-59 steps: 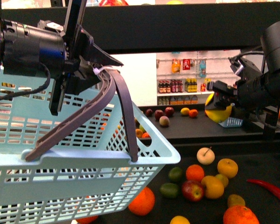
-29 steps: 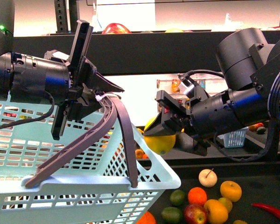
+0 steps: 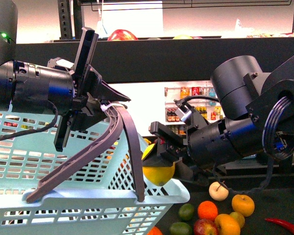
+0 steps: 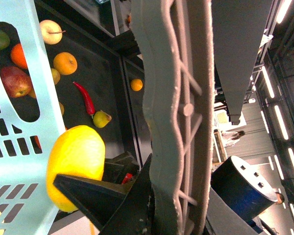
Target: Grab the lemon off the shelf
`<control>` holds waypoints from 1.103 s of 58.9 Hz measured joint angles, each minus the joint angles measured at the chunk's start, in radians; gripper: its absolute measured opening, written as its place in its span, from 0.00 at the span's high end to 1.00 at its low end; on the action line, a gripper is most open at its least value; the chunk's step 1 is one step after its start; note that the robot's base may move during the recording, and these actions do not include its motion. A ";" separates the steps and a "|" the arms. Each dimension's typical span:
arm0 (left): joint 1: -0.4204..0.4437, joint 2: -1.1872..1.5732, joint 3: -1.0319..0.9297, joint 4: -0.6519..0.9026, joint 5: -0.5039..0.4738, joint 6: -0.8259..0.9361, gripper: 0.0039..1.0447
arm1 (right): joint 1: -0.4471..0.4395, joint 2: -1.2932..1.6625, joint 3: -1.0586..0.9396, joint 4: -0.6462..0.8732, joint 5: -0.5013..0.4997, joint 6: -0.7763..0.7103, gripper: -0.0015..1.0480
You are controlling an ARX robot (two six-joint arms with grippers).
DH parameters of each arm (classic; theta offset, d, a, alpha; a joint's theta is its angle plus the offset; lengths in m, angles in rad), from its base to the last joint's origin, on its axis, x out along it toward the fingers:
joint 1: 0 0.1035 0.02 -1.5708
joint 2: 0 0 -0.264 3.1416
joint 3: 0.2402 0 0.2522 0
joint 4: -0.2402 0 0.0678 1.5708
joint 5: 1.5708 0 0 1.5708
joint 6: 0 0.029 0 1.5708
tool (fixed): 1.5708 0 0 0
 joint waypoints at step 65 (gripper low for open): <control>-0.001 0.001 0.000 0.000 0.000 -0.003 0.91 | -0.262 0.010 0.074 0.140 0.137 -0.166 0.07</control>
